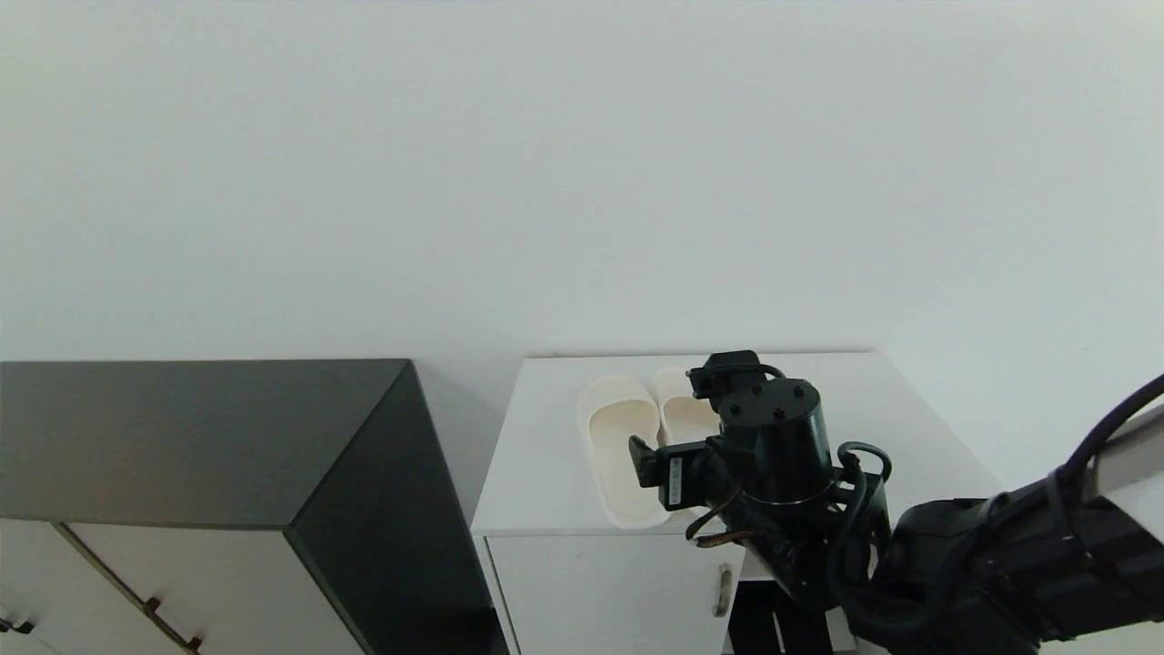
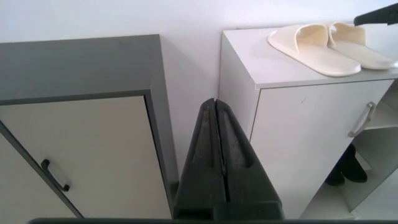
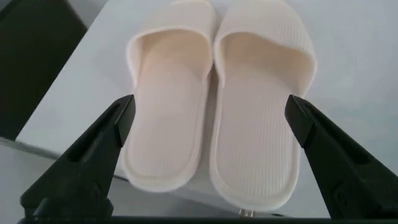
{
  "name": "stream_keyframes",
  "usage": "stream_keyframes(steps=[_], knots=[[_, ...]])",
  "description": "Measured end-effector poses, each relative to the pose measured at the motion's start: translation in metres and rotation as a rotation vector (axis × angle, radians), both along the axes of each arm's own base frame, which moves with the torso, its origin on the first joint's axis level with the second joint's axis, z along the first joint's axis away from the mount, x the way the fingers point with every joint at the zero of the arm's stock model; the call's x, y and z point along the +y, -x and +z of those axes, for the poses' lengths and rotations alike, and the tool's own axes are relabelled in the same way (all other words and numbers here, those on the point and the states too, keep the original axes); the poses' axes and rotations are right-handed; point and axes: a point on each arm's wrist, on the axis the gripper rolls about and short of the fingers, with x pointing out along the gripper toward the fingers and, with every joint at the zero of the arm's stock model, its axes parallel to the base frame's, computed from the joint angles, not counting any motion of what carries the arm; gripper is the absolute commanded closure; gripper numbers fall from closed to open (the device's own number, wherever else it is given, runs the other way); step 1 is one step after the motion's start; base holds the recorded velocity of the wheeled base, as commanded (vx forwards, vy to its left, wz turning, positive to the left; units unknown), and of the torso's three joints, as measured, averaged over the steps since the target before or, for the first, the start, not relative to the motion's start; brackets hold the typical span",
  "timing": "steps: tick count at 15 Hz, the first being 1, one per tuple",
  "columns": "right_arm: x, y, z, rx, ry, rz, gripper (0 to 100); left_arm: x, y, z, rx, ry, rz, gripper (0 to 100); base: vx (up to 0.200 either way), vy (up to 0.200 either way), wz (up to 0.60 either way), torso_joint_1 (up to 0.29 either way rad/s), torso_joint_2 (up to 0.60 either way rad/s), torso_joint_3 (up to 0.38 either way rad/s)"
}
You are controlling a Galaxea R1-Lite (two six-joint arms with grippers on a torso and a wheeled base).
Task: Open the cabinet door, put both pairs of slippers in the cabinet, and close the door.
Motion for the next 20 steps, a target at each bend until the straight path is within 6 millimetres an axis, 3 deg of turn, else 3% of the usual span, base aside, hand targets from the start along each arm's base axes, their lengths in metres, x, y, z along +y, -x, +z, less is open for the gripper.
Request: stream_keyframes(steps=[8,13,19,20], knots=[[0.025,-0.045,-0.031,-0.054,0.05,-0.017,0,0.0,0.0,0.0,0.0,0.0,0.0,100,0.0,0.0,0.0,0.0,0.0,0.0],[0.028,-0.07,-0.047,-0.051,0.056,-0.05,0,0.0,0.0,0.0,0.0,0.0,0.0,100,0.0,0.0,0.0,0.0,0.0,0.0],[0.03,-0.095,-0.053,-0.075,0.052,-0.083,0,0.0,0.0,0.0,0.0,-0.001,0.0,100,0.0,0.0,0.0,0.0,0.0,0.0],[0.032,-0.099,-0.056,-0.077,0.05,-0.086,100,0.0,0.0,0.0,0.0,-0.001,0.0,100,0.0,0.0,0.0,0.0,0.0,0.0]])
